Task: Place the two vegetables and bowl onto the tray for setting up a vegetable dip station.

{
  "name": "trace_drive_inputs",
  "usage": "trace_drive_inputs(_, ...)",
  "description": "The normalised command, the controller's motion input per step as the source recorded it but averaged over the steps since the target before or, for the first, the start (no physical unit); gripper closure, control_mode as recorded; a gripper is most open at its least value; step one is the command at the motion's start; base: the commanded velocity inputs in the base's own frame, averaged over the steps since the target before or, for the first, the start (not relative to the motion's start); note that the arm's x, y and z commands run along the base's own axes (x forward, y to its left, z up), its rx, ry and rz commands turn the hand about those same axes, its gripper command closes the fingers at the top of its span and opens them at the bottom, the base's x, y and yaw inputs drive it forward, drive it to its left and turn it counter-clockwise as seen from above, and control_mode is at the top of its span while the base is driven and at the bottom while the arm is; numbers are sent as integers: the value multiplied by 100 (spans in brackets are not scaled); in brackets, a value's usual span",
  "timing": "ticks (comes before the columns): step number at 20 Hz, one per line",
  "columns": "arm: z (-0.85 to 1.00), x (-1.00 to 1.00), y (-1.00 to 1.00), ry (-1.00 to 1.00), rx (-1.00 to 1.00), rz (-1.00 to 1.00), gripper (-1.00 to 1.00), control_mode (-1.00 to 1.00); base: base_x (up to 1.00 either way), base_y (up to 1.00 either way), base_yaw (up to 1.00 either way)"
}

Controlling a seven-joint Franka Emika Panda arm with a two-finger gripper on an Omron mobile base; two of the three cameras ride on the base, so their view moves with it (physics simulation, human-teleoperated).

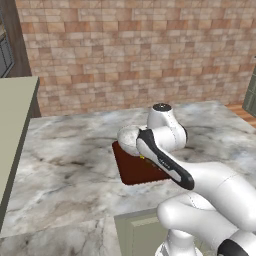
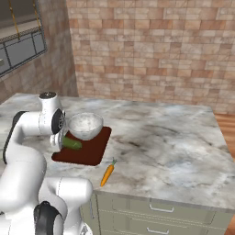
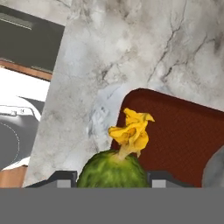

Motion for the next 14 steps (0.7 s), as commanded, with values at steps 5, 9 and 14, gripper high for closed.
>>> trace_drive_inputs(5,-17,16,-4,9,5,13,100,-100,0,0,0)
trace_drive_inputs(9,-16,20,0,9,5,6,100,-100,0,0,0)
trace_drive_inputs(14,-11,17,0,3,6,0,100,-100,0,0,0)
